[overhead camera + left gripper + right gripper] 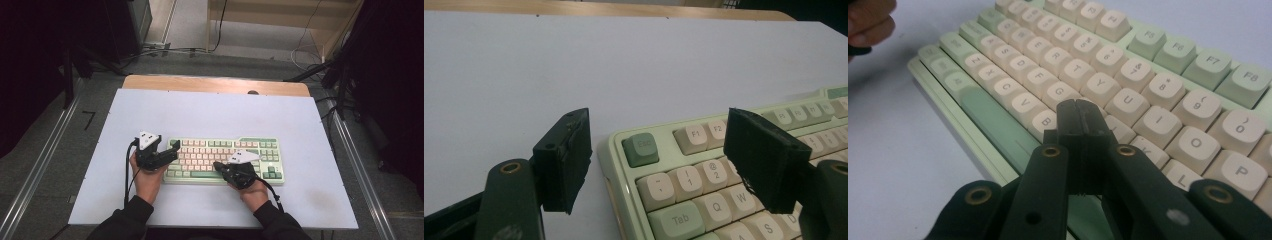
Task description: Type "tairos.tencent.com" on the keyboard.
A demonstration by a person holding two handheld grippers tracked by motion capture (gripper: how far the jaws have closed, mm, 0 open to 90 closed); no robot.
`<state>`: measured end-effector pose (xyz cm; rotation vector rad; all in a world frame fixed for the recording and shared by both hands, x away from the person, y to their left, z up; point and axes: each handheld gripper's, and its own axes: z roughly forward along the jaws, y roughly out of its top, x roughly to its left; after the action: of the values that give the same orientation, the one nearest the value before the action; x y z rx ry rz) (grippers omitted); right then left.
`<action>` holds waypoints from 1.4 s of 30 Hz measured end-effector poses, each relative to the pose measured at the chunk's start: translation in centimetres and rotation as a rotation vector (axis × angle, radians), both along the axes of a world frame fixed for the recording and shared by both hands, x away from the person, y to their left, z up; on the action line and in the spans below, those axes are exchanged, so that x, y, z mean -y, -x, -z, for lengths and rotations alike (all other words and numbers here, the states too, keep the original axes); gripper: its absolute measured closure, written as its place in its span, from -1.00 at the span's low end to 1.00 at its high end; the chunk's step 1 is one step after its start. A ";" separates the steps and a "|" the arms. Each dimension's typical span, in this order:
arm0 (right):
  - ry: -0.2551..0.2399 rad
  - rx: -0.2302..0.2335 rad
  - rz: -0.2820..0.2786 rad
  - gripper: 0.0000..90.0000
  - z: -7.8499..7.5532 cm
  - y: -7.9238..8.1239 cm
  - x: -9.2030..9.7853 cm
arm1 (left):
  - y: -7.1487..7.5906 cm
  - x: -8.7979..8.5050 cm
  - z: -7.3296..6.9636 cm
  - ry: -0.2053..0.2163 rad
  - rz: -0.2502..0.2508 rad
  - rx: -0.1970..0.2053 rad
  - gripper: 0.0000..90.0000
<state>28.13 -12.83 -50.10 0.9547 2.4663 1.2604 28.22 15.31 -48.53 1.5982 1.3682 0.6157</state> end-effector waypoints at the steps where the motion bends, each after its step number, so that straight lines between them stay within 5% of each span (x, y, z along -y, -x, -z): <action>1: -0.002 -0.016 0.008 0.94 -0.1 0.0 0.0 | 0.0 0.0 0.0 0.001 0.000 0.001 -0.38; 7: -0.061 0.020 0.022 0.75 -1.3 0.2 0.8 | 0.0 0.0 0.0 0.002 -0.001 0.002 -0.38; 13: -0.081 0.023 0.047 0.02 -1.7 -0.2 1.7 | 0.1 0.0 -0.1 0.003 0.007 0.003 -0.38; 18: -0.073 0.017 0.068 -0.29 -1.7 -0.2 2.2 | 0.2 0.2 -0.1 0.008 0.022 0.004 -0.35; 29: -0.089 0.028 0.134 -0.40 -2.1 -0.3 4.6 | 1.3 1.9 -0.6 0.019 0.162 0.053 0.08; 37: -0.076 0.052 0.170 -0.41 -2.3 0.7 7.3 | 1.2 2.7 -0.4 0.042 0.273 0.028 0.86; 42: -0.055 0.057 0.176 -0.41 -1.9 1.3 8.7 | 1.0 3.2 -0.3 0.039 0.321 0.009 1.00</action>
<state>26.80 -21.56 -48.20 1.1068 2.2602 1.2837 27.26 12.15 -48.26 1.7336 1.0778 0.3999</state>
